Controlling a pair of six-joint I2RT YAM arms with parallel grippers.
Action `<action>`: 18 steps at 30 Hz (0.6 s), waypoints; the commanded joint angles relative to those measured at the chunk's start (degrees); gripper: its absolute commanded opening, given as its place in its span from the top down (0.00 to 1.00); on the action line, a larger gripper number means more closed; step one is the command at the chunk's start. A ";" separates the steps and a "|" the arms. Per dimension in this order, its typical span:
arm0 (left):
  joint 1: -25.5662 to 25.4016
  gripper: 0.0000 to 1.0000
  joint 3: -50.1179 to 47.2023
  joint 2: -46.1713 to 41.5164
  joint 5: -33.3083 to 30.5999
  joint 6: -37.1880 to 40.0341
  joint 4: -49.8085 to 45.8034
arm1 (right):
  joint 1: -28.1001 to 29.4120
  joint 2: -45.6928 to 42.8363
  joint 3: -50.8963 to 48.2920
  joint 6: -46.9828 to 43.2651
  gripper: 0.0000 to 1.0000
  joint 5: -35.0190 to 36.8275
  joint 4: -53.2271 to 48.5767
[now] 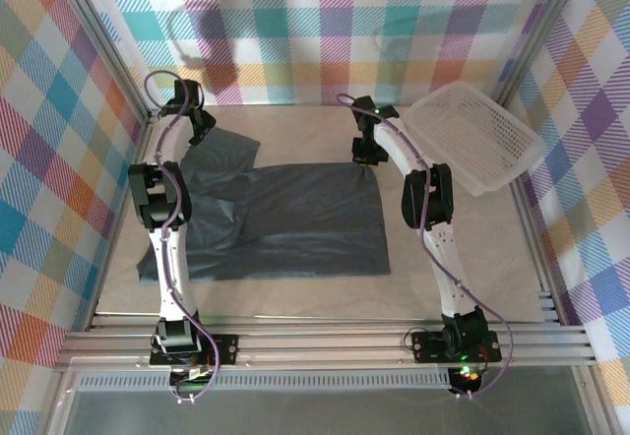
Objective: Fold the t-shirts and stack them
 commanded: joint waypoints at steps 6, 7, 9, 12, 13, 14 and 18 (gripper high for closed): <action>0.32 0.46 20.38 13.61 -3.81 6.58 2.36 | -0.51 -6.47 -8.67 -2.12 1.00 -3.96 6.51; 0.45 0.45 22.95 15.58 -3.66 6.87 2.14 | -0.39 -6.61 -8.34 -1.74 1.00 -4.57 6.17; 0.74 0.43 25.88 18.43 -4.19 6.88 1.96 | -0.37 -6.89 -8.20 -1.15 1.00 -5.66 5.61; 1.70 0.43 26.07 20.34 -4.43 3.90 2.86 | 0.00 -7.90 -9.69 -1.00 1.00 -7.03 6.03; 1.94 0.43 26.09 20.97 -4.10 3.17 3.24 | 0.18 -8.23 -10.33 -1.02 1.00 -7.10 6.26; 1.99 0.43 26.17 21.36 -3.96 2.77 3.44 | 0.22 -8.62 -11.00 -1.03 1.00 -7.26 6.52; 1.99 0.43 26.39 22.54 -1.46 0.38 1.38 | 0.24 -9.56 -12.87 -0.57 1.00 -8.09 7.73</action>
